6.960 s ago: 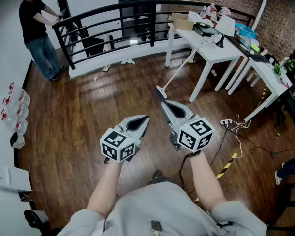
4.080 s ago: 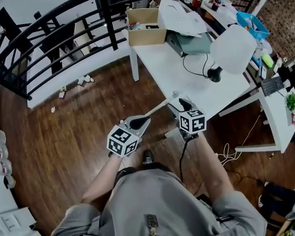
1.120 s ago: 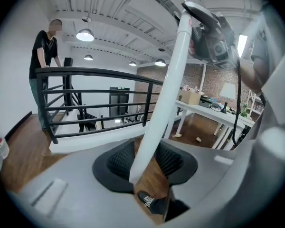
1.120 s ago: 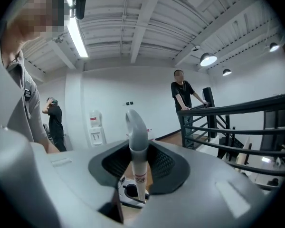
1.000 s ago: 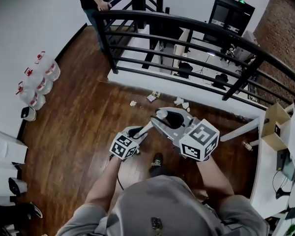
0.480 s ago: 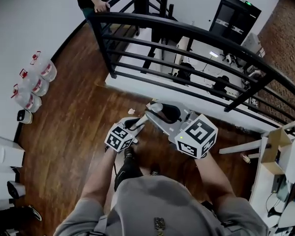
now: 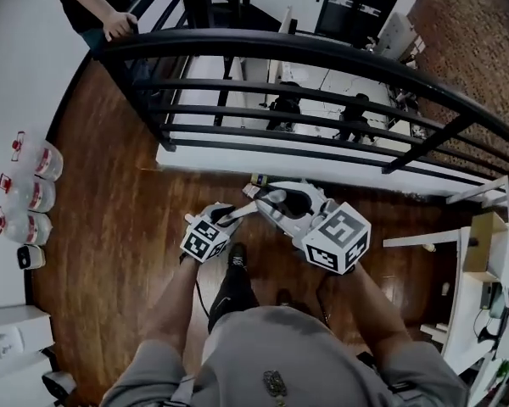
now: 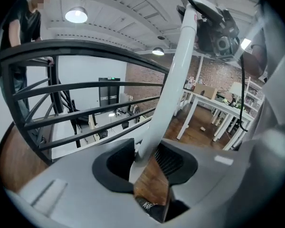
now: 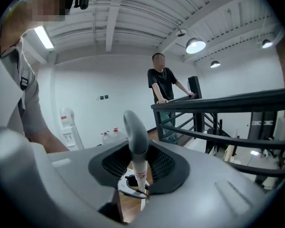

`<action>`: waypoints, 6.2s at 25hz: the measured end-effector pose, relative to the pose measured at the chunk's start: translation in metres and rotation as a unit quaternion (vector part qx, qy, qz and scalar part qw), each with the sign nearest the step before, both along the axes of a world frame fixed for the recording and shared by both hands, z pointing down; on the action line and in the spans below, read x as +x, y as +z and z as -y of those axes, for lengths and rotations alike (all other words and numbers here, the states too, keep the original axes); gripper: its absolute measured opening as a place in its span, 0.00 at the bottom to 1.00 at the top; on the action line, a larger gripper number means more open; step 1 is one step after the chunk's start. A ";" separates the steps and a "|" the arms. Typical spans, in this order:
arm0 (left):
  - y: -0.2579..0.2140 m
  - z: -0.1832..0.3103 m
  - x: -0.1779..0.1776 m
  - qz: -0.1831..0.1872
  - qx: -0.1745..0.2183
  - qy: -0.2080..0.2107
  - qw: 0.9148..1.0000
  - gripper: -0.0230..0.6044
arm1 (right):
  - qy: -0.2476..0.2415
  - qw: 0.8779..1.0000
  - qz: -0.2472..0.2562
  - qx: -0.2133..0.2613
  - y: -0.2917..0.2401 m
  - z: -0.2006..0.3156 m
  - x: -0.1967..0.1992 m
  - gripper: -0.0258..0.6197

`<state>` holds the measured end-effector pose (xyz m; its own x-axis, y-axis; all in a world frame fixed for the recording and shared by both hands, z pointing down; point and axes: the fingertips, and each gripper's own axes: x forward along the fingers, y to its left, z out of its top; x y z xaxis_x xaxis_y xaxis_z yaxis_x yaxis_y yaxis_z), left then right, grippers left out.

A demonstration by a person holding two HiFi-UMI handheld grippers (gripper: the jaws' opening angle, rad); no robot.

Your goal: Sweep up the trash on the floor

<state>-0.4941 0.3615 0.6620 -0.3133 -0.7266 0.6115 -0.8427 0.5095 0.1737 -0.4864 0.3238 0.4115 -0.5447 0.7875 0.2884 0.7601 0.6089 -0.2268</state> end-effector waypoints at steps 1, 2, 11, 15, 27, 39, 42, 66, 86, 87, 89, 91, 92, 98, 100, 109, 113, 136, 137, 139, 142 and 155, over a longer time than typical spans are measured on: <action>0.008 -0.004 -0.014 -0.007 -0.002 0.011 1.000 0.24 | 0.011 1.000 -0.010 0.002 0.009 -0.005 -0.016 0.19; 0.017 -0.009 -0.027 -0.014 -0.004 0.022 1.000 0.24 | 0.022 1.000 -0.018 0.003 0.017 -0.009 -0.032 0.19; 0.099 -0.010 -0.105 -0.043 -0.029 0.093 0.994 0.25 | 0.108 0.992 -0.069 0.009 0.101 0.001 -0.112 0.19; 0.140 0.016 -0.130 -0.053 -0.039 0.114 0.991 0.26 | 0.145 0.984 -0.101 0.006 0.144 0.027 -0.132 0.19; 0.173 0.160 -0.138 -0.070 -0.005 0.197 0.978 0.28 | 0.293 0.948 -0.124 -0.004 0.184 0.176 -0.132 0.19; 0.167 0.342 -0.089 -0.074 0.014 0.289 0.954 0.28 | 0.405 0.907 -0.118 0.005 0.177 0.348 -0.072 0.19; 0.163 0.387 -0.073 -0.075 0.020 0.312 0.947 0.28 | 0.426 0.897 -0.116 0.011 0.173 0.389 -0.056 0.19; 0.113 0.518 -0.016 -0.051 0.019 0.362 0.931 0.27 | 0.420 0.905 -0.058 0.015 0.119 0.500 -0.002 0.19; -0.069 0.429 0.022 0.023 0.055 0.310 0.949 0.22 | 0.277 0.957 0.081 0.020 -0.077 0.390 0.024 0.19; -0.070 0.424 0.027 0.022 0.053 0.314 0.948 0.22 | 0.282 0.956 0.081 0.021 -0.078 0.385 0.029 0.19; -0.072 0.418 0.037 0.025 0.055 0.323 0.945 0.22 | 0.293 0.952 0.082 0.026 -0.080 0.377 0.040 0.19; -0.075 0.418 0.047 0.039 0.063 0.330 0.941 0.22 | 0.305 0.948 0.083 0.033 -0.081 0.372 0.051 0.19; -0.076 0.418 0.054 0.041 0.065 0.336 0.939 0.21 | 0.314 0.945 0.082 0.035 -0.080 0.370 0.058 0.19; -0.072 0.440 0.129 0.023 0.081 0.414 0.906 0.21 | 0.401 0.912 0.065 0.054 -0.076 0.390 0.124 0.19; -0.071 0.456 0.163 0.014 0.086 0.443 0.892 0.21 | 0.431 0.898 0.061 0.058 -0.076 0.406 0.153 0.19; -0.066 0.535 0.348 -0.005 0.084 0.551 0.831 0.21 | 0.537 0.838 0.063 0.067 -0.074 0.487 0.329 0.19; -0.053 0.580 0.433 -0.004 0.071 0.563 0.823 0.21 | 0.553 0.829 0.058 0.064 -0.062 0.533 0.417 0.19; 0.126 0.749 0.643 -0.070 0.023 0.508 0.858 0.22 | 0.529 0.848 -0.033 0.010 0.126 0.749 0.624 0.20; 0.128 0.756 0.645 -0.072 0.031 0.504 0.860 0.22 | 0.537 0.843 -0.030 0.012 0.128 0.757 0.626 0.20; 0.132 0.768 0.648 -0.073 0.038 0.498 0.863 0.22 | 0.555 0.831 -0.026 0.021 0.132 0.771 0.628 0.20; 0.139 0.779 0.649 -0.071 0.034 0.496 0.865 0.22 | 0.578 0.814 -0.031 0.053 0.140 0.784 0.631 0.22; 0.147 0.797 0.662 -0.097 0.010 0.495 0.863 0.24 | 0.649 0.758 -0.042 0.038 0.142 0.782 0.687 0.41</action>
